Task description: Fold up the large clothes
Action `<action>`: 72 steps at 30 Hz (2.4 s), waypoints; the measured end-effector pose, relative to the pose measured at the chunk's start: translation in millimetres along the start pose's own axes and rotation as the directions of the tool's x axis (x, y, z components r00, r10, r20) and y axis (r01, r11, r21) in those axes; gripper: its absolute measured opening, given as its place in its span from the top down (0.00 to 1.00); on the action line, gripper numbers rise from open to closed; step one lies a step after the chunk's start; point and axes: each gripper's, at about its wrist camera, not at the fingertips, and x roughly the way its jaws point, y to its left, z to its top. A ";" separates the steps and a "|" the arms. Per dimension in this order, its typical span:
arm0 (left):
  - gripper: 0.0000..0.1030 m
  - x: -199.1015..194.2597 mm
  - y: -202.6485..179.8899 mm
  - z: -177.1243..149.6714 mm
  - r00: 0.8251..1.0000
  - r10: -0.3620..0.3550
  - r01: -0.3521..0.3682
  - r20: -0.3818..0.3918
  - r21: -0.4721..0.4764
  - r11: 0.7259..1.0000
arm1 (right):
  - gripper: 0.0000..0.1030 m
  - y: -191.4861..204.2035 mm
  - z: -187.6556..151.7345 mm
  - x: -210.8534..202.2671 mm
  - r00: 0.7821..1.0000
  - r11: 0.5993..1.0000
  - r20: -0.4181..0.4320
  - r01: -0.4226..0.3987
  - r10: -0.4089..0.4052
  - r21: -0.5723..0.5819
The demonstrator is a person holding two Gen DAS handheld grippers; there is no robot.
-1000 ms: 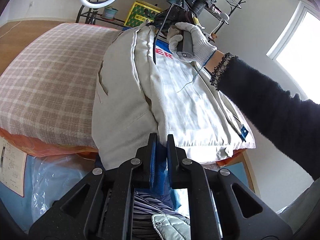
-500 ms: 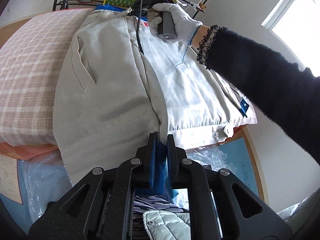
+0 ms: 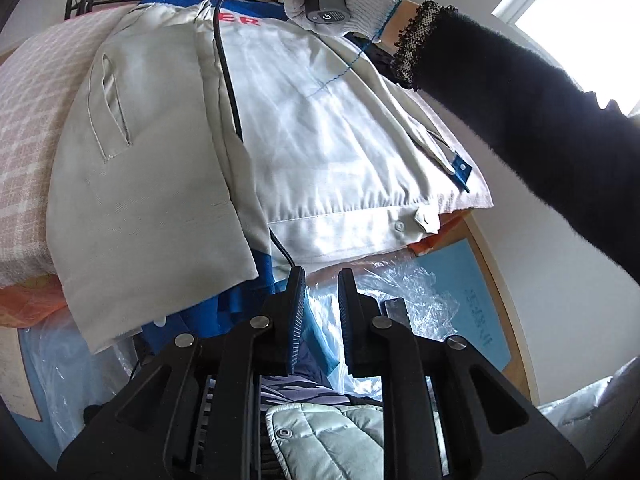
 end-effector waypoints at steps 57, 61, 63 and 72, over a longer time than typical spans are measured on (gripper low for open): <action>0.86 -123.3 81.2 11.8 0.910 0.356 -0.349 0.215 -0.070 0.934 | 0.75 123.2 -252.3 -41.7 0.994 0.931 -0.100 -0.002 -0.037 -0.365; 0.86 -146.1 69.5 20.6 0.897 0.357 -0.359 0.260 -0.040 0.932 | 0.74 119.8 -272.8 -28.6 0.988 0.941 -0.117 0.054 -0.098 -0.335; 0.86 -155.3 64.6 26.4 0.889 0.362 -0.373 0.280 -0.015 0.928 | 0.74 123.8 -273.1 -28.3 0.984 0.938 -0.121 0.081 -0.129 -0.338; 0.61 -195.6 49.4 67.4 0.889 0.254 -0.303 0.382 0.073 0.950 | 0.71 137.7 -248.9 -115.5 0.996 0.975 0.004 0.089 -0.090 -0.203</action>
